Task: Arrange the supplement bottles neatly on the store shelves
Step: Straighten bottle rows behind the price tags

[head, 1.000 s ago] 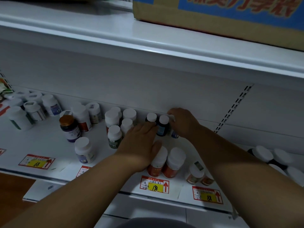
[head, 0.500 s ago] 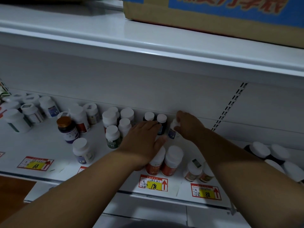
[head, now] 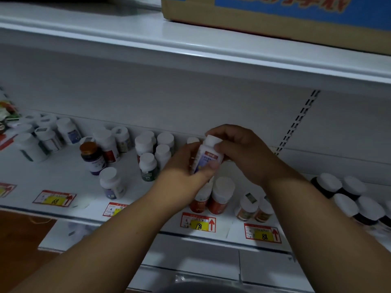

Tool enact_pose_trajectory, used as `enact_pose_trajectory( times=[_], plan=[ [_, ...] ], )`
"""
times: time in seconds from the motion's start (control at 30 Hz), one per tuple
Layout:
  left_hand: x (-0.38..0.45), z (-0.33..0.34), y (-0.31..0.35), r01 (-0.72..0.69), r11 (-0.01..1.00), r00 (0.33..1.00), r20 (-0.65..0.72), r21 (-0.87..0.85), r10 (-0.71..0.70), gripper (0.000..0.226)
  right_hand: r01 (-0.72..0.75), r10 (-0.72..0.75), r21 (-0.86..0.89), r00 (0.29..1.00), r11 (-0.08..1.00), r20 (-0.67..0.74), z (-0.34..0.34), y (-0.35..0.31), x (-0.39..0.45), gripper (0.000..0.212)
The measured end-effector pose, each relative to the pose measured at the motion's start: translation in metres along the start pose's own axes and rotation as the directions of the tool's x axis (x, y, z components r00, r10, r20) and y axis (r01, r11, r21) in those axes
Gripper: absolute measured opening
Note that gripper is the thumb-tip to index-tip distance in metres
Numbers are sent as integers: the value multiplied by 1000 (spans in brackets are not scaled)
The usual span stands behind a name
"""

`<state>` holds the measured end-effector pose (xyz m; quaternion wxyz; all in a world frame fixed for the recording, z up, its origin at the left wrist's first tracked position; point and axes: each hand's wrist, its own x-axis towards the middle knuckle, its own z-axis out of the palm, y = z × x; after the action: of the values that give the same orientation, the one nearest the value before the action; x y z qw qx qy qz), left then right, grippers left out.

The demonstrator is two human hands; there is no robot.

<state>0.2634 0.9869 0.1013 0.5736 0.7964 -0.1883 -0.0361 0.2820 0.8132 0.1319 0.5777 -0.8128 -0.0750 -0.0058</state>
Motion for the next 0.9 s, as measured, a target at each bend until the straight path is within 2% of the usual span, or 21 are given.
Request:
enact_pose_trajectory(
  times=[0.1,0.33,0.47,0.63,0.7,0.77,0.83,0.9],
  plan=[
    [-19,-9,2,-35,999,998,-58,25,36,25,45,-42,-40,996,998,78,14,-7,-5,28],
    [-63,-29,-28,97,995,981,-168,-21,-99,56,78,-75,-17,984,997,160,58,-5,-13,34],
    [-81,-53,-42,96,992,981,-179,87,-79,45,78,-65,-111,992,991,110,91,-2,-12,29],
    [-70,-113,-90,78,967,935,-356,241,13,36,32,-7,-339,997,940,74,132,1,10,29],
    [-56,-140,-110,28,886,942,-309,464,132,33,-14,66,-435,992,900,104,150,3,20,32],
    [-40,-163,-130,-57,720,956,-169,692,239,30,-24,108,-540,986,841,124,168,7,30,40],
    [-31,-177,-147,-158,593,969,8,789,248,38,-14,120,-604,983,797,136,188,11,38,46],
    [-27,-184,-159,-248,560,964,142,790,226,44,-33,155,-648,979,761,133,203,15,42,50]
  ],
)
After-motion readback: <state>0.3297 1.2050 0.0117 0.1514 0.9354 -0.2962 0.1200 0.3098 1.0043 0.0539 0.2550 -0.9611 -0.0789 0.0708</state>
